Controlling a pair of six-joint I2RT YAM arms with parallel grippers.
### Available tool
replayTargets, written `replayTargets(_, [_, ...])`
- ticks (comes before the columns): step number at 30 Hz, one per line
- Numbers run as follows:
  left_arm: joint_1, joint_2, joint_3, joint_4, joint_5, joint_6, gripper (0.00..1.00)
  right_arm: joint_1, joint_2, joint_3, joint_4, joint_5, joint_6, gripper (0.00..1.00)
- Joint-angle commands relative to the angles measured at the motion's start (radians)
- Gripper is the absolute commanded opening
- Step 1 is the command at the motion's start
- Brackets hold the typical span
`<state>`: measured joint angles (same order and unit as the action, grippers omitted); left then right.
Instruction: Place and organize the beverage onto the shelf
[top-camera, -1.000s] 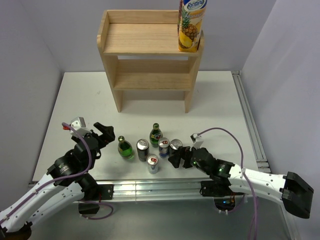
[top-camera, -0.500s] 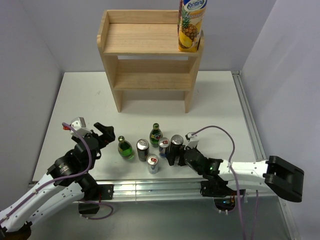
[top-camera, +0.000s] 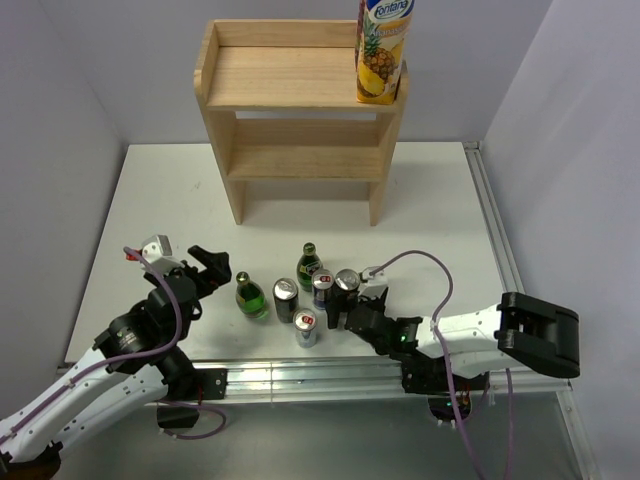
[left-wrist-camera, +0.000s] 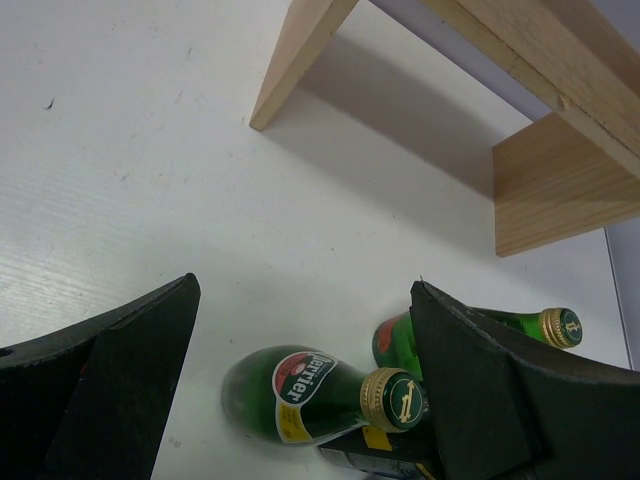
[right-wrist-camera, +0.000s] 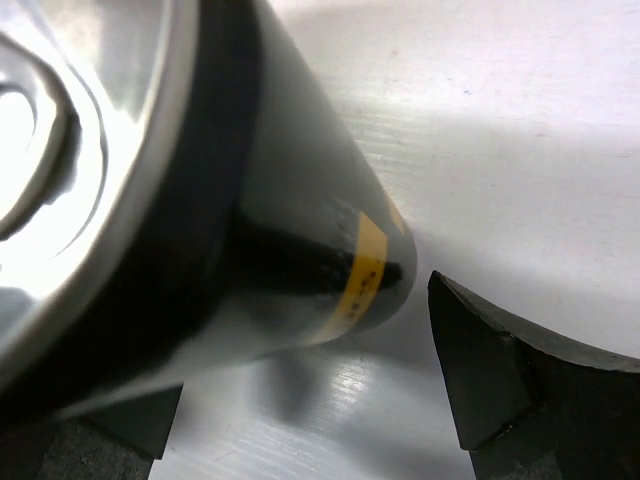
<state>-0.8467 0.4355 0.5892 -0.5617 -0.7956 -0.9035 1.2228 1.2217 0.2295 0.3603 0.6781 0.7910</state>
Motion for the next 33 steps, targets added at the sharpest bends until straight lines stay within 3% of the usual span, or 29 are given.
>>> replayTargets(1, [-0.009,0.002,-0.008,0.028,-0.025,0.011,0.94,0.03,-0.013,0.008,-0.018,0.176,0.066,1.0])
replayTargets(5, [-0.011,-0.001,-0.011,0.029,-0.03,0.012,0.94,0.073,-0.016,-0.016,-0.017,0.262,0.114,1.0])
replayTargets(11, [-0.017,-0.012,-0.014,0.032,-0.031,0.012,0.94,0.092,0.068,-0.061,0.141,0.331,0.1,0.99])
replayTargets(19, [-0.032,-0.014,-0.014,0.033,-0.039,0.012,0.94,0.09,0.321,-0.009,0.374,0.376,0.01,0.99])
replayTargets(33, [-0.051,-0.018,-0.015,0.031,-0.047,0.009,0.94,0.086,0.423,0.047,0.526,0.506,-0.137,0.99])
